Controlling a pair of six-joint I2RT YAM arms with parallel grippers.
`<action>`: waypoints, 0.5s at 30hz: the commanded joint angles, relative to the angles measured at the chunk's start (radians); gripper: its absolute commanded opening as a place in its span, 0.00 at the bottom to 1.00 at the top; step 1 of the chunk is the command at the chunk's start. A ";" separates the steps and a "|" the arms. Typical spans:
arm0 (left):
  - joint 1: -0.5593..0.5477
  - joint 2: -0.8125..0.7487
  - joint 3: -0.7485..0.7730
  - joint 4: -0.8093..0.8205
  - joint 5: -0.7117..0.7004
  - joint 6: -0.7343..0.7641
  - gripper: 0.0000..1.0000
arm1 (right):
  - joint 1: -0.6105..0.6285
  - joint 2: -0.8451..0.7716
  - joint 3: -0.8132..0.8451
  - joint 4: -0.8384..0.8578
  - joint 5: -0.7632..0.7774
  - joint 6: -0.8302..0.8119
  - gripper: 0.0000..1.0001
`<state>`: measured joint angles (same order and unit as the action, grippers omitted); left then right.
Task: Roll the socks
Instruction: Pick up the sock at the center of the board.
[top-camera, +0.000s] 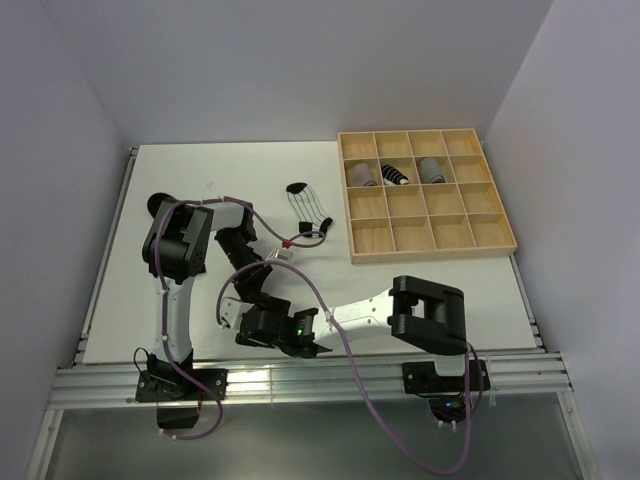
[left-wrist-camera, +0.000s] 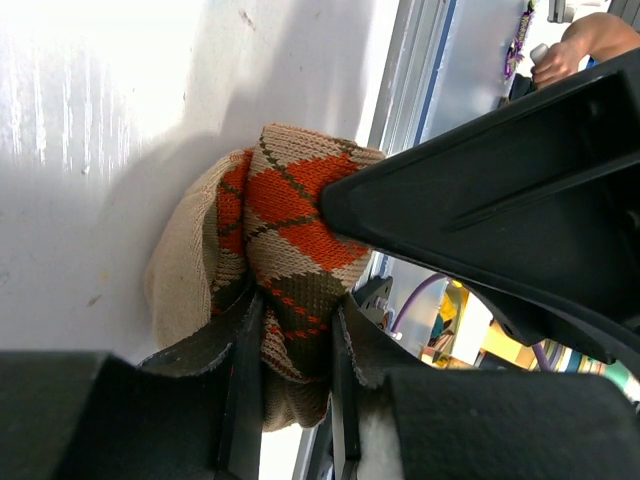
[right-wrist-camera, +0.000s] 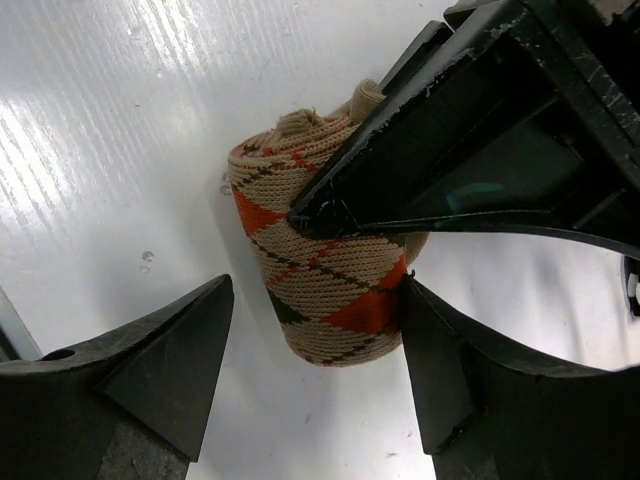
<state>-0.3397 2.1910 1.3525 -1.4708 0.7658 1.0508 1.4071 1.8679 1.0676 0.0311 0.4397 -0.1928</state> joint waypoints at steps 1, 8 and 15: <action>0.007 0.035 0.013 0.101 -0.102 0.044 0.01 | -0.014 0.039 0.045 0.040 -0.022 -0.011 0.74; 0.007 0.039 0.013 0.101 -0.102 0.043 0.12 | -0.037 0.096 0.072 0.024 -0.024 -0.020 0.67; 0.007 0.026 0.026 0.099 -0.091 0.037 0.25 | -0.057 0.131 0.112 -0.023 -0.058 -0.031 0.49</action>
<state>-0.3309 2.1963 1.3582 -1.4830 0.7414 1.0500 1.3720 1.9614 1.1469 0.0254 0.4183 -0.2211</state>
